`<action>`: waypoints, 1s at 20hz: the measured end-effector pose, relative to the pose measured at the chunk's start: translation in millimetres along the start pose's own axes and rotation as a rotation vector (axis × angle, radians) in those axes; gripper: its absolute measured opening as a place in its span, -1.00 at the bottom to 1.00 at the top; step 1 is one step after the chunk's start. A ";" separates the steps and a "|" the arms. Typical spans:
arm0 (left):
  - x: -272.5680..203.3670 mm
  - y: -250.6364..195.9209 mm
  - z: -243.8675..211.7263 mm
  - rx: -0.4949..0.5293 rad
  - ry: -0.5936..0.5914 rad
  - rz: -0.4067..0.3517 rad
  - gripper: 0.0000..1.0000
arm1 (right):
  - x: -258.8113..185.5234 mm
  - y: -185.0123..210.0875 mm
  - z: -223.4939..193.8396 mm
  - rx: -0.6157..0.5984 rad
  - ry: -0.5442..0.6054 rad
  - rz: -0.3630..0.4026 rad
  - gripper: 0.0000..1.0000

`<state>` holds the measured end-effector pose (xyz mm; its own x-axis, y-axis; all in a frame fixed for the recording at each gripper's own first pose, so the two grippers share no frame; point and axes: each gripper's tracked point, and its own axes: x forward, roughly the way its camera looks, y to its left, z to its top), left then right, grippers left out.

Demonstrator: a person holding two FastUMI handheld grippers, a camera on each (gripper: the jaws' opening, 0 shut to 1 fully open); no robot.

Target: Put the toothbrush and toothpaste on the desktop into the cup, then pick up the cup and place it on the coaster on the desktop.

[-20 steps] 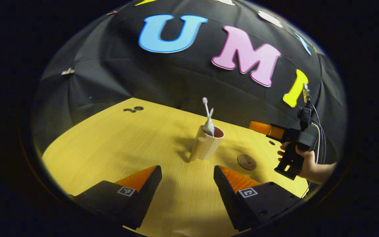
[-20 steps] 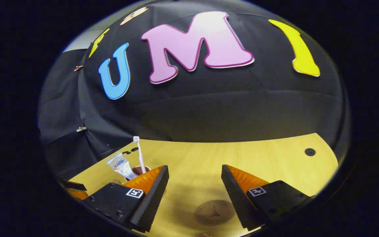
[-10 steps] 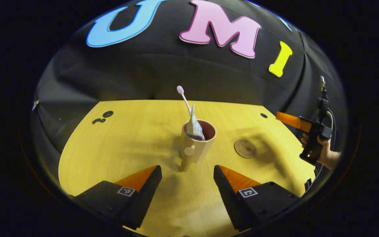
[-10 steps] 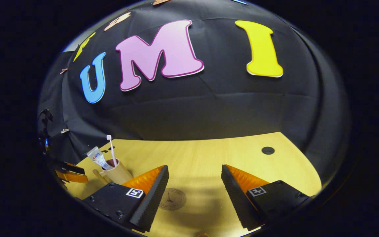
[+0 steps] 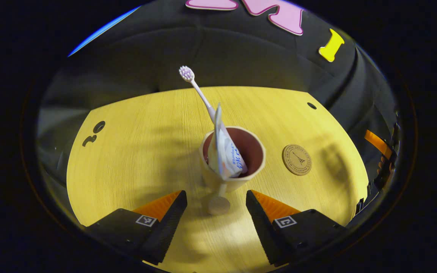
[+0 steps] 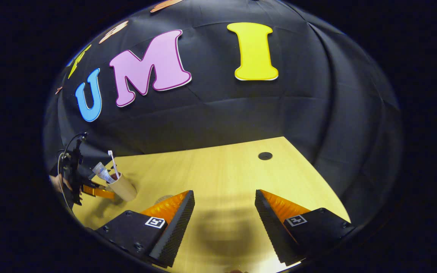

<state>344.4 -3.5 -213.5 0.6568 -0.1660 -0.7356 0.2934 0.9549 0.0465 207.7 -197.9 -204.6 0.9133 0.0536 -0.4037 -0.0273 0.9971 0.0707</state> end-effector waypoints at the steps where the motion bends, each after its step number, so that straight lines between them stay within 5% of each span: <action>1: 4.1 1.7 1.1 0.010 0.019 -0.001 0.86 | -10.6 -10.3 -4.2 -0.004 0.013 -0.015 0.96; 6: 8.8 -2.5 -3.7 0.071 0.107 0.001 0.44 | -53.9 -53.7 -24.7 0.022 0.095 -0.119 0.96; 9: 10.2 -6.1 -3.7 0.078 0.130 0.025 -0.21 | -71.0 -43.9 -37.6 0.079 0.133 -0.108 0.96; 11: 9.8 -6.5 -5.4 0.056 0.135 0.037 -0.39 | -81.7 -37.5 -38.0 0.085 0.132 -0.111 0.96; 16: 11.3 -10.0 -7.5 -0.007 0.114 0.070 -0.37 | -85.8 -7.4 -27.1 0.132 0.119 -0.063 0.96; 20: 10.9 -12.9 -8.2 -0.084 0.071 0.085 -0.54 | -87.6 7.2 -19.9 0.104 0.097 -0.036 0.97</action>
<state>342.0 -15.6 -227.7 0.6251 -0.0682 -0.7776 0.1773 0.9825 0.0564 119.5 -194.4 -186.8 0.8695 0.0275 -0.4932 0.0521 0.9878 0.1470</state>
